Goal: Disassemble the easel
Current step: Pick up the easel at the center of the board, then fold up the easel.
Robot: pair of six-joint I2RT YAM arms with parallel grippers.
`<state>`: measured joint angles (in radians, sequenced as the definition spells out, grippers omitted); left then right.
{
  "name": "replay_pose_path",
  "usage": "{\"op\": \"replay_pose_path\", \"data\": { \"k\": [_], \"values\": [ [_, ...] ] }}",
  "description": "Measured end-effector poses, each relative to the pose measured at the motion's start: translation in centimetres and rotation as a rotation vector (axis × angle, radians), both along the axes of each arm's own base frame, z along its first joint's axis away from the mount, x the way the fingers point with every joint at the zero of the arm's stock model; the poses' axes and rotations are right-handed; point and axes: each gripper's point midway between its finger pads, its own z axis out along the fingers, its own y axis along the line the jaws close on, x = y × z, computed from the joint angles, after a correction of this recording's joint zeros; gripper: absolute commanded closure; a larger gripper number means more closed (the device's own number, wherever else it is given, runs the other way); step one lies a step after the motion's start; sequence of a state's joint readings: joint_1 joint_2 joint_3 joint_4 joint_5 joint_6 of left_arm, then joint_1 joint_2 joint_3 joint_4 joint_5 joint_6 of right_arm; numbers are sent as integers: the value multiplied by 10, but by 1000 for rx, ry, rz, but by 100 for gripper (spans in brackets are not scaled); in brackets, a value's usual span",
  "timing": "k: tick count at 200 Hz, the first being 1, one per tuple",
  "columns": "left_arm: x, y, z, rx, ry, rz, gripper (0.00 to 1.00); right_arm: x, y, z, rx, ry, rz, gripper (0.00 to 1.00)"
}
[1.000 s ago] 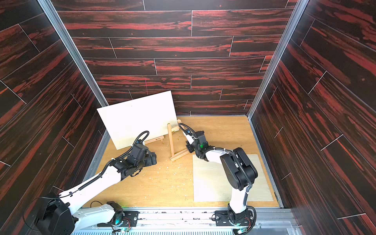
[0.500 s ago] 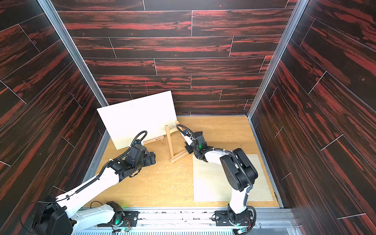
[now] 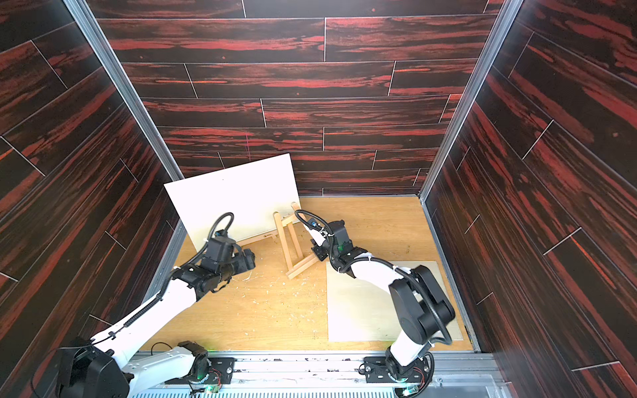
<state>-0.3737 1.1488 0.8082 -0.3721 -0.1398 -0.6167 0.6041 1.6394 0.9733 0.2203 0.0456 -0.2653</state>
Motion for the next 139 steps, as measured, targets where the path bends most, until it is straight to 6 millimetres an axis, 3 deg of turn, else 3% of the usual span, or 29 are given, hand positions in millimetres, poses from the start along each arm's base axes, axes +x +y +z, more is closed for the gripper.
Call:
{"op": "replay_pose_path", "data": {
  "k": [58, 89, 109, 139],
  "values": [
    [13, 1, 10, -101, -14, -41, 16, -34, 17, 24, 20, 7, 59, 91],
    [28, -2, 14, -227, -28, -85, 25, -53, 29, 29, 35, 29, 98, 91],
    [38, -14, 19, -317, -30, -148, 31, -64, 35, 30, 45, 55, 116, 91],
    [44, -48, 29, -460, -16, -311, 40, -77, 40, 35, 64, 78, 135, 91]
  ]
}}
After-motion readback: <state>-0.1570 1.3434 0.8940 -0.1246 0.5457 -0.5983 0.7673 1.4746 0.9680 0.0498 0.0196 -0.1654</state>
